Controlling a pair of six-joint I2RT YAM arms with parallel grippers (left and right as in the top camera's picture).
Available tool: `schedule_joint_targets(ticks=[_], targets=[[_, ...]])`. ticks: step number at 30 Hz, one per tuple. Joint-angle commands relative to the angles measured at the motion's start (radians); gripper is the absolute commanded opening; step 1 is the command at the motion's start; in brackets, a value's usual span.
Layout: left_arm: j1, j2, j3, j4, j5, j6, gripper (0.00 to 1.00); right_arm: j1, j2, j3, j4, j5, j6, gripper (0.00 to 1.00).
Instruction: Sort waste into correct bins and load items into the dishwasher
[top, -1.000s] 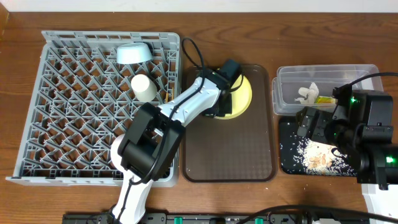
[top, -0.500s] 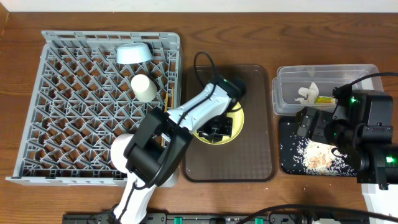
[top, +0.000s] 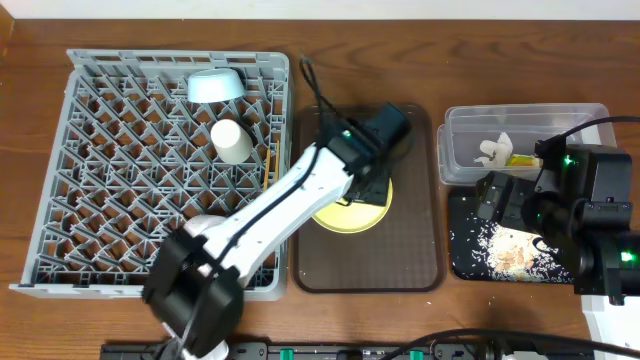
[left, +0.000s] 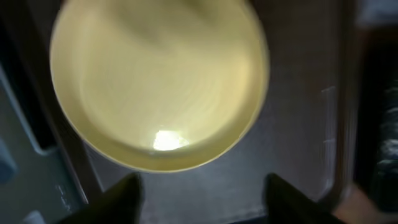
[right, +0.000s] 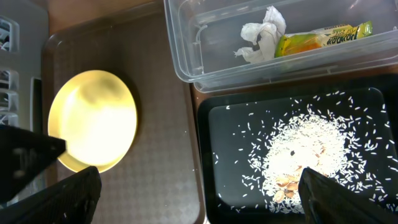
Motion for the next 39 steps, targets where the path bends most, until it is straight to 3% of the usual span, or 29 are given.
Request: schedule_joint_targets(ticks=[1,4,7,8,34,39], targets=[[-0.002,-0.026,0.007,0.034,-0.022,-0.013,0.8,0.001,-0.001,0.003,-0.002,0.009,0.009,0.99],[-0.004,-0.024,0.004,0.066,-0.018,-0.015,0.77,0.001,-0.001,0.003,-0.002,0.009,0.009,0.99],[-0.023,-0.018,-0.02,0.1,-0.019,-0.04,0.53,0.001,-0.001,0.003,-0.002,0.009,0.009,0.99],[-0.033,-0.014,-0.031,0.116,-0.019,-0.039,0.49,0.001,-0.001,0.003,-0.002,0.009,0.009,0.99],[-0.125,0.293,-0.048,0.327,-0.127,-0.039,0.49,0.001,-0.001,0.003,-0.002,0.009,0.009,0.99],[-0.126,0.338,-0.048,0.33,-0.167,-0.039,0.41,0.001,-0.001,0.003,-0.002,0.009,0.009,0.99]])
